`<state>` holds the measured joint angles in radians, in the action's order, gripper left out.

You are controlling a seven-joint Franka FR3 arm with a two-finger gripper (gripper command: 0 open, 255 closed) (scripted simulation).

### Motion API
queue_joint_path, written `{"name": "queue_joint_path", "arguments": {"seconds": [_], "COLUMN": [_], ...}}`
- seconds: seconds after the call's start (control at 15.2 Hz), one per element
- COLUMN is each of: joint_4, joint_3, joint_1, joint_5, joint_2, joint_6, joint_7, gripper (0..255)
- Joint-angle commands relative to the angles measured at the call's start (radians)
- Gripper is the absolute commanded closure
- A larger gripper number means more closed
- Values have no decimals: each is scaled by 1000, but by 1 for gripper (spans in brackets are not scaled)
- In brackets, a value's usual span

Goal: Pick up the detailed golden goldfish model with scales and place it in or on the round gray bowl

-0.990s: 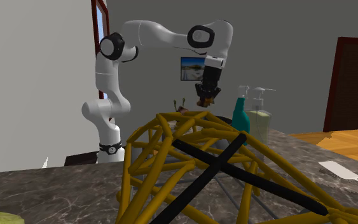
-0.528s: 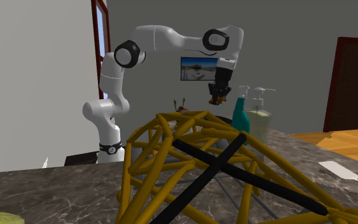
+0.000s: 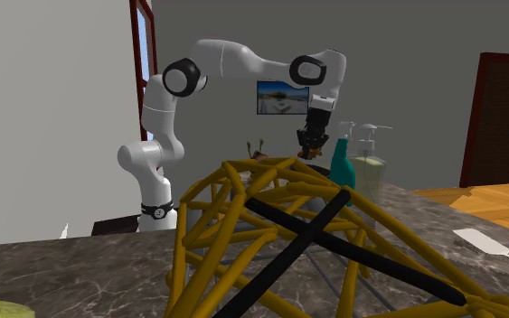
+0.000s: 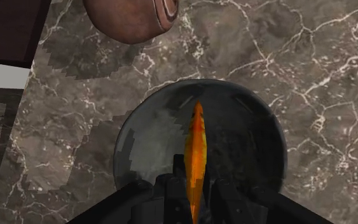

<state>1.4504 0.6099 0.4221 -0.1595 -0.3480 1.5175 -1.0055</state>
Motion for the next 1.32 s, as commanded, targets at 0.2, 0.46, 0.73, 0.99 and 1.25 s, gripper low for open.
{"name": "queue_joint_path", "arguments": {"seconds": [0.2,0.46,0.73,0.99,1.25], "joint_4": [69,69,69,69,-27], "joint_3": [-2,-2,-2,-2,-2], "joint_1": [-6,-6,-6,-6,11], "joint_5": [-2,-2,-2,-2,-11], "joint_2": [-1,-1,-1,-1,-23], "joint_6": [70,70,70,70,-6], "joint_7": [-3,-3,-3,-3,-6], "gripper": [255,255,255,0,0]}}
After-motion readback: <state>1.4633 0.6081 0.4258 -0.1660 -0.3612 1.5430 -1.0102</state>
